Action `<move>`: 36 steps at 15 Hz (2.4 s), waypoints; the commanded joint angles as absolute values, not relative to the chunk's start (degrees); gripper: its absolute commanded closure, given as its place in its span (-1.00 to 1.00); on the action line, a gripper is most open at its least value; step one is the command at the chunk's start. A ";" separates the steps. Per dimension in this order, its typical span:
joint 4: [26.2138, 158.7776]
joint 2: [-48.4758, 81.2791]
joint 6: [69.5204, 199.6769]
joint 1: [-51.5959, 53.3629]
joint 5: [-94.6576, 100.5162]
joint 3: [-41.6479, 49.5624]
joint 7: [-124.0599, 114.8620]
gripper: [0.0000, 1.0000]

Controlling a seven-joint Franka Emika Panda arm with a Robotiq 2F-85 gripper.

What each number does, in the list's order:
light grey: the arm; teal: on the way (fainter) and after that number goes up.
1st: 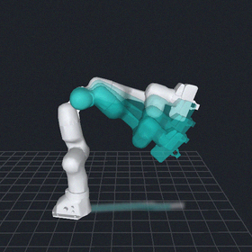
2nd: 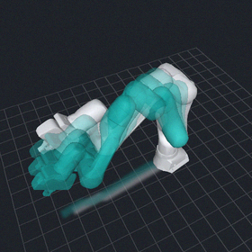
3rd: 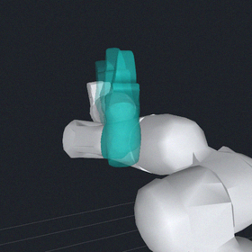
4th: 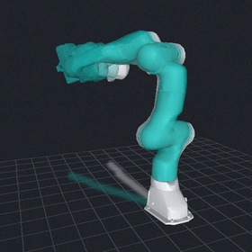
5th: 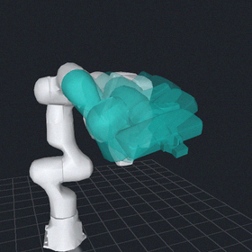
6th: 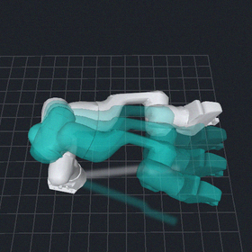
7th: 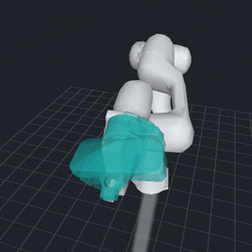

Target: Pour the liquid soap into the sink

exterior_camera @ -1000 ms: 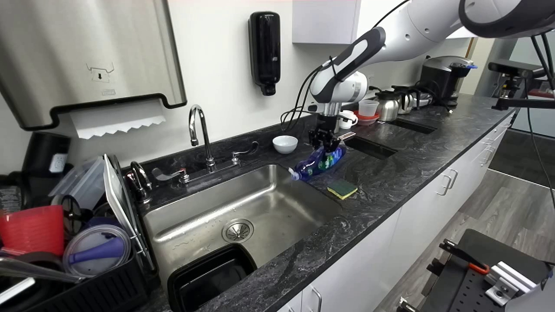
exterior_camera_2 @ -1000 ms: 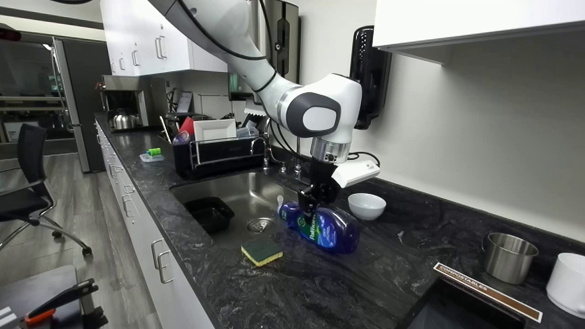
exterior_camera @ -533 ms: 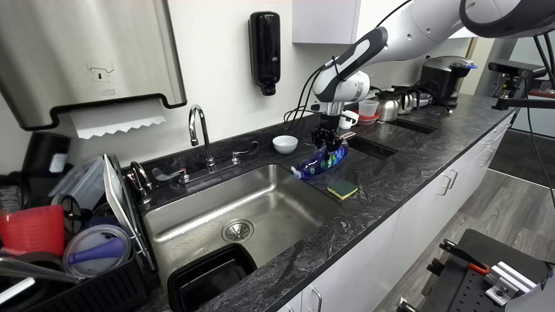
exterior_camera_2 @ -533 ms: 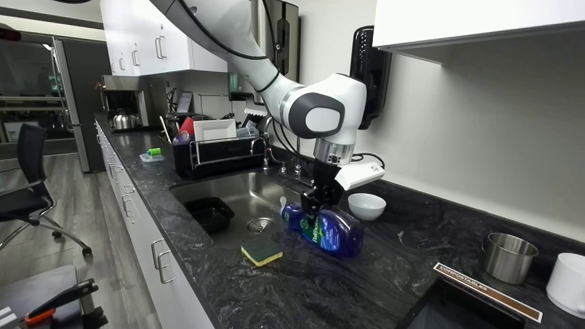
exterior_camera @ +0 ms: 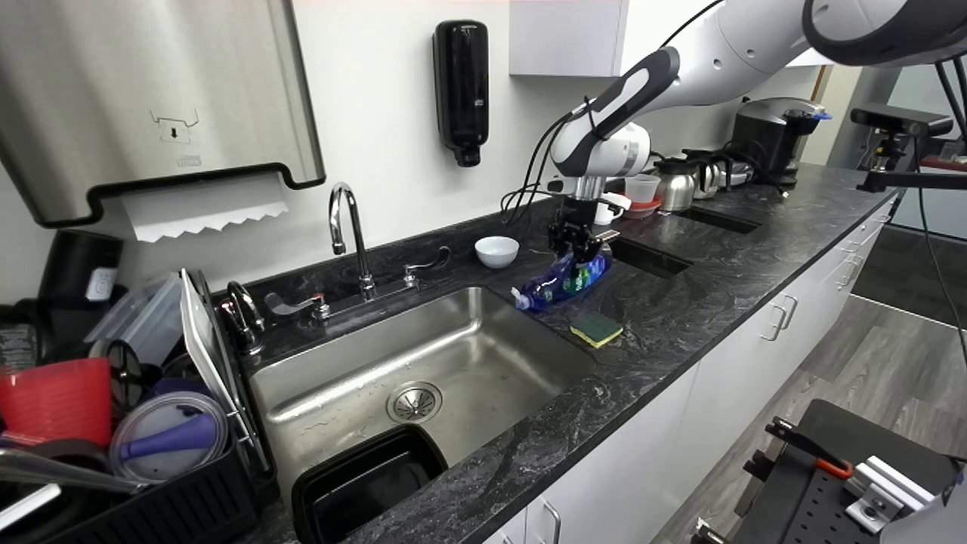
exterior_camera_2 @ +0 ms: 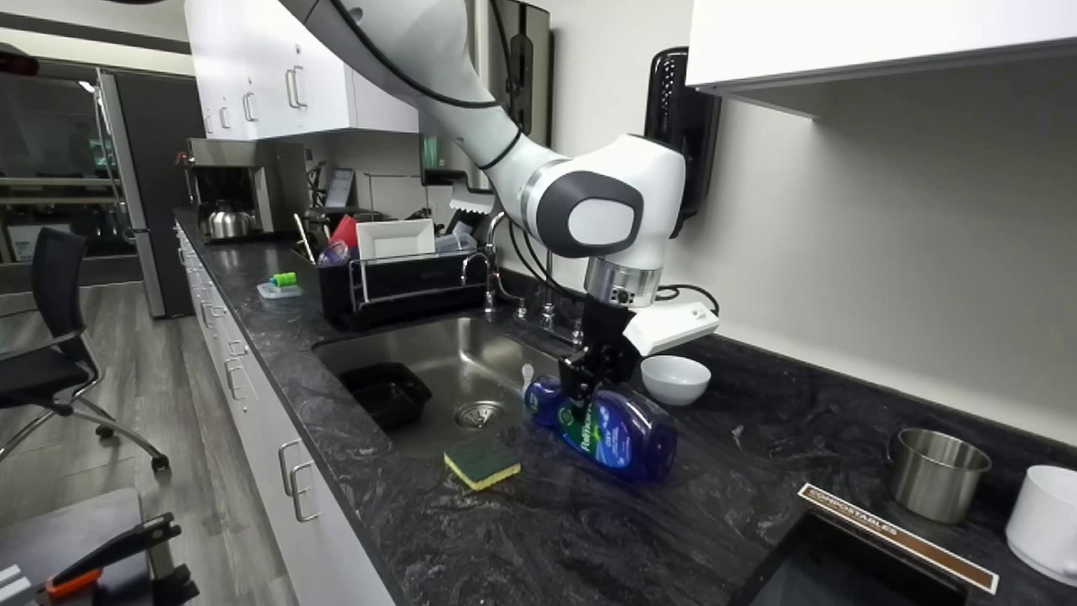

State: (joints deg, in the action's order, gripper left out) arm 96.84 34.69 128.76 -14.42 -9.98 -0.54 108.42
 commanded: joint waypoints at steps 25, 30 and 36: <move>99.33 33.05 126.62 -12.29 -9.17 -2.97 106.82 -1.00; 99.51 33.44 126.85 -10.37 -8.39 -3.24 104.82 -1.00; 99.80 33.87 127.05 -9.76 -8.38 -3.32 104.00 -1.00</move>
